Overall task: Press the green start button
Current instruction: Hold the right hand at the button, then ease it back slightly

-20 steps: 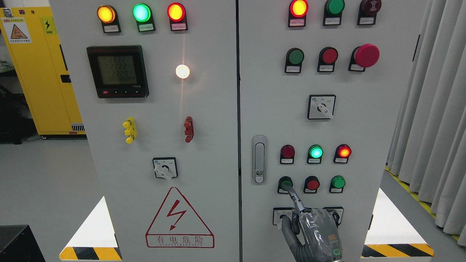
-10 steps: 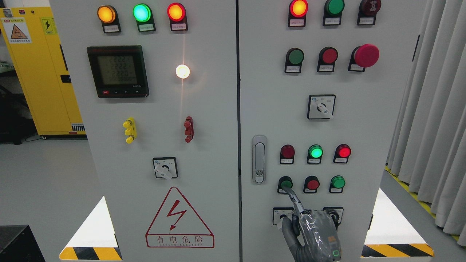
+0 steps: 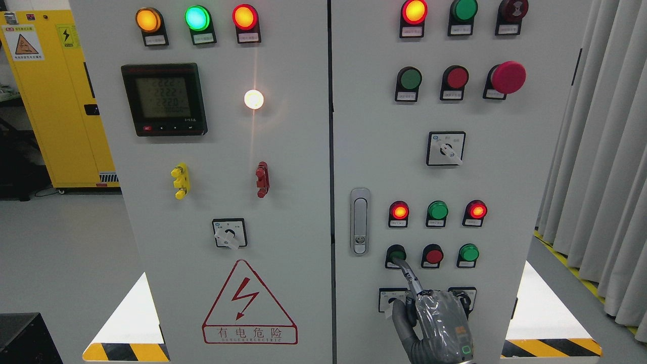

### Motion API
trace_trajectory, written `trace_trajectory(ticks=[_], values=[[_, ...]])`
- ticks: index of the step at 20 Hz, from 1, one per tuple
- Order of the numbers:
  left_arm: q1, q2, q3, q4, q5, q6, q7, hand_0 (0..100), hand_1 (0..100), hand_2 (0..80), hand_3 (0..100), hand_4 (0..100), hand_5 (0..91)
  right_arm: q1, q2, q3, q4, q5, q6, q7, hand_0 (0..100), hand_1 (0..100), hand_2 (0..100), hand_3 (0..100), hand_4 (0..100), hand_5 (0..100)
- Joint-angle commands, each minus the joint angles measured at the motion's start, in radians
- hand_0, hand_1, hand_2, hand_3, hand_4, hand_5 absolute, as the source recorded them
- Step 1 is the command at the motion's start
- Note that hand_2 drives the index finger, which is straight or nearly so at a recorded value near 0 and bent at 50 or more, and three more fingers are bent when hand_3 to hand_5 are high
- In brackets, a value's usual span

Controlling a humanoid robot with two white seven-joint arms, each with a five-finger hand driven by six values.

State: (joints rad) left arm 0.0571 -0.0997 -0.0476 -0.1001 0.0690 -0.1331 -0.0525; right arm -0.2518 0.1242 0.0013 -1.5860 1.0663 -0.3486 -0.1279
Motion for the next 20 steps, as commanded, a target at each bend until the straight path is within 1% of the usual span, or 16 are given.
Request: trace_trajectory(ticks=[1, 8, 16, 20], values=[[0.000, 0.000, 0.000, 0.000, 0.000, 0.000, 0.000, 12, 56, 0.0, 0, 0, 0.0, -0.004, 0.000, -0.015, 0.017, -0.005, 0.003, 0.004, 88, 96, 0, 100, 100, 100], [0.000, 0.000, 0.000, -0.001, 0.000, 0.000, 0.000, 12, 56, 0.0, 0, 0, 0.0, 0.002, 0.000, -0.024, 0.001, -0.020, -0.001, -0.001, 88, 97, 0, 100, 100, 100], [0.000, 0.000, 0.000, 0.000, 0.000, 0.000, 0.000, 12, 56, 0.0, 0, 0, 0.0, 0.048, 0.000, -0.024, -0.100, -0.028, -0.015, -0.004, 90, 97, 0, 100, 100, 100], [0.000, 0.000, 0.000, 0.000, 0.000, 0.000, 0.000, 12, 56, 0.0, 0, 0, 0.0, 0.059, 0.002, -0.021, -0.111, -0.045, -0.070, -0.004, 91, 97, 0, 100, 100, 100]])
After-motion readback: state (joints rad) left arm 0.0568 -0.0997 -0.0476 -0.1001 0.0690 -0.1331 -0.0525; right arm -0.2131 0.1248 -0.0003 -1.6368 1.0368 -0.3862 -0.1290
